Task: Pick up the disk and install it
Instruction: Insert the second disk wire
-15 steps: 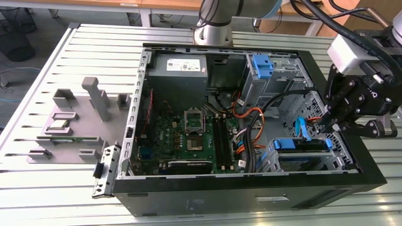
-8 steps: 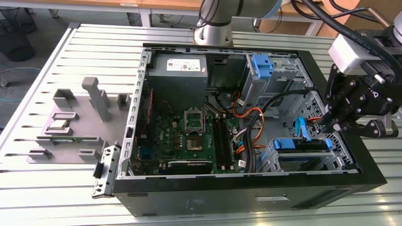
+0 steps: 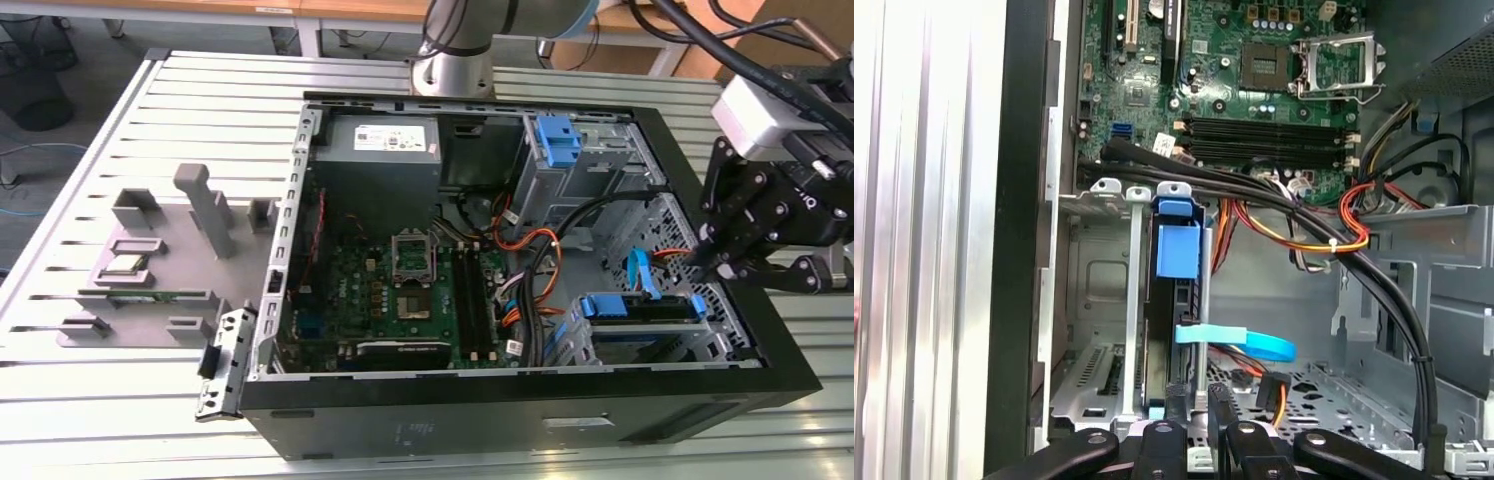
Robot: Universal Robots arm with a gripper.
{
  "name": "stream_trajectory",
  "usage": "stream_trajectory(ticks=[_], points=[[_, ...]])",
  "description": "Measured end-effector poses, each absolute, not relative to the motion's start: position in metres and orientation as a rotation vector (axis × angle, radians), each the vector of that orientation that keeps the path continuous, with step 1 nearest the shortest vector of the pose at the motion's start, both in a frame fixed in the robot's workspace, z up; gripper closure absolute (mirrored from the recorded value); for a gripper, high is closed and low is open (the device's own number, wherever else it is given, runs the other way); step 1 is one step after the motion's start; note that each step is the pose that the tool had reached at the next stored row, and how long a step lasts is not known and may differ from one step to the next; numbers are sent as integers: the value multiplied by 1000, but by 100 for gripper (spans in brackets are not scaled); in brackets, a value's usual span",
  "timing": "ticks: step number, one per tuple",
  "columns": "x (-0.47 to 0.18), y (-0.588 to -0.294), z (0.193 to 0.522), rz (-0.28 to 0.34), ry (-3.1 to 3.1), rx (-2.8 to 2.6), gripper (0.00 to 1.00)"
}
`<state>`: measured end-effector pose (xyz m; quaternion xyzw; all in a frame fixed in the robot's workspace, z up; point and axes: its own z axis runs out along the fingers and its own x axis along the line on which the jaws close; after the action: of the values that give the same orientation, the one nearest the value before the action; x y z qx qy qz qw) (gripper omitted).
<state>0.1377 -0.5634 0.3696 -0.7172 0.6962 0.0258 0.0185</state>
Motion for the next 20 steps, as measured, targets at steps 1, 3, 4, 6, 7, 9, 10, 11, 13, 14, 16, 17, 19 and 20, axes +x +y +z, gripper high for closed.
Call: stream_trajectory(ticks=[1,3,4,6,7,9,10,11,13,14,16,17,19,20], points=[[139,-563,369,80,2162,-2227,76],[140,-563,369,80,2162,-2227,76],[140,-563,369,80,2162,-2227,76],[141,-563,368,80,2162,-2227,76],[141,-563,368,80,2162,-2227,76],[141,-563,368,80,2162,-2227,76],[141,-563,368,80,2162,-2227,76],[141,-563,368,80,2162,-2227,76],[141,-562,367,80,2162,-2227,76],[141,-561,367,80,2162,-2227,76],[141,-560,367,80,2162,-2227,76],[141,-559,367,80,2162,-2227,76],[141,-558,366,80,2162,-2227,76],[141,-557,366,80,2162,-2227,76]])
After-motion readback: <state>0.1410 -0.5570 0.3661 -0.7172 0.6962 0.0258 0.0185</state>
